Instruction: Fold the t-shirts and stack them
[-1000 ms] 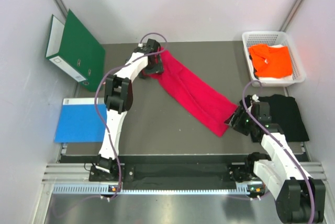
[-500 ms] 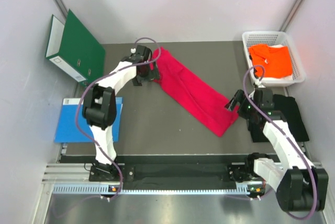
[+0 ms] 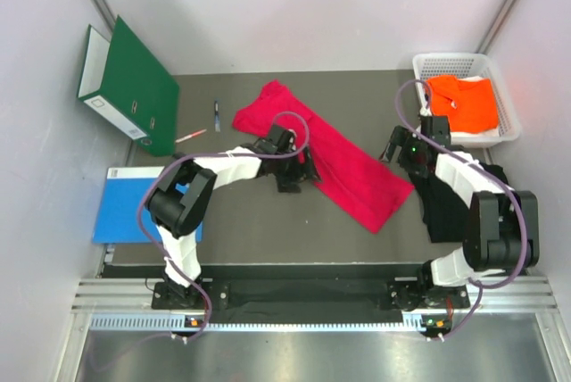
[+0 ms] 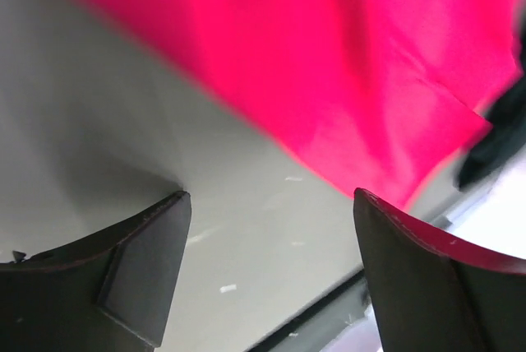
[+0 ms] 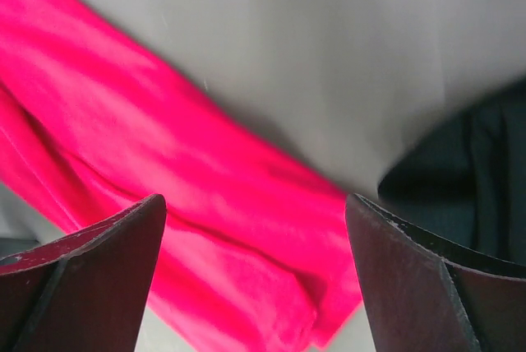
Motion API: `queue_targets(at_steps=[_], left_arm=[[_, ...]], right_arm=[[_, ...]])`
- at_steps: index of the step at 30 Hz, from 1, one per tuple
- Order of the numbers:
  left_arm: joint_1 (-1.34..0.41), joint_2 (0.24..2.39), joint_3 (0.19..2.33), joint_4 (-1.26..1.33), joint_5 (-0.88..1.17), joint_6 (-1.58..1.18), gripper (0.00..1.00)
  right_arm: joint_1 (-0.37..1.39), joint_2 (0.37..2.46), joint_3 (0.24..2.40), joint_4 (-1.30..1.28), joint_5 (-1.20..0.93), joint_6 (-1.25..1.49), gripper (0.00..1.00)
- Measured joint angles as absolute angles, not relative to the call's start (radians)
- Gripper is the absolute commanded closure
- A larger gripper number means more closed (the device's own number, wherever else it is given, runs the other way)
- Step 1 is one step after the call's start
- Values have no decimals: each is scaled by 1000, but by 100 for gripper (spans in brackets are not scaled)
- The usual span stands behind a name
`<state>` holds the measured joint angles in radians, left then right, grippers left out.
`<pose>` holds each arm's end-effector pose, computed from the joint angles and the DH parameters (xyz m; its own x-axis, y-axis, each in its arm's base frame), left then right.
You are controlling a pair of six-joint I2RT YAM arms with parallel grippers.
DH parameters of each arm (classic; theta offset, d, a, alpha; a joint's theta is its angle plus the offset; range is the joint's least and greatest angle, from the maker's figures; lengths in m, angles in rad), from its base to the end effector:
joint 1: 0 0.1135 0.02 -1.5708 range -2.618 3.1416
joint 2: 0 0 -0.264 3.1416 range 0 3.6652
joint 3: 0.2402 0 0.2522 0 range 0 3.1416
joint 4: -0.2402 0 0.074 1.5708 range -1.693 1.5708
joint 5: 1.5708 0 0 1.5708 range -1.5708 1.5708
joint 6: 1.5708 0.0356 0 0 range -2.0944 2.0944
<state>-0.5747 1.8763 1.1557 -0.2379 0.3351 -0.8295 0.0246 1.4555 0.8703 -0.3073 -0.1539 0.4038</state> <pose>0.3167 -0.2191 0.1607 -0.9595 -0.2085 -0.1896 -0.0529 0.7940 -0.6057 0.2953 0.0127 0.2054 -0.7631 0.3696 -0.5301 0.1951 0.9138 0.3563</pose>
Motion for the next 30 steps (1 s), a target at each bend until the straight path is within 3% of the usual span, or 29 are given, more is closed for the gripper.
queue_targets(at_steps=[4,7,12,20,30], left_arm=[[-670,1930,1174,-139,376,-905,25],[-722,1980,1217,-108,384,-943,45],[-778,2064,1281,-110,374,-981,100],[-786,2067,1276,-123,369,-1001,100],[-772,1870,1079,-247,253,-969,100]], right_arm=[[25,1515,933,-284,-156,403,11],[25,1536,957,-270,-161,404,11],[24,1558,982,-265,-178,408,11],[25,1571,984,-260,-192,407,11],[57,1689,1025,-247,-249,381,11]])
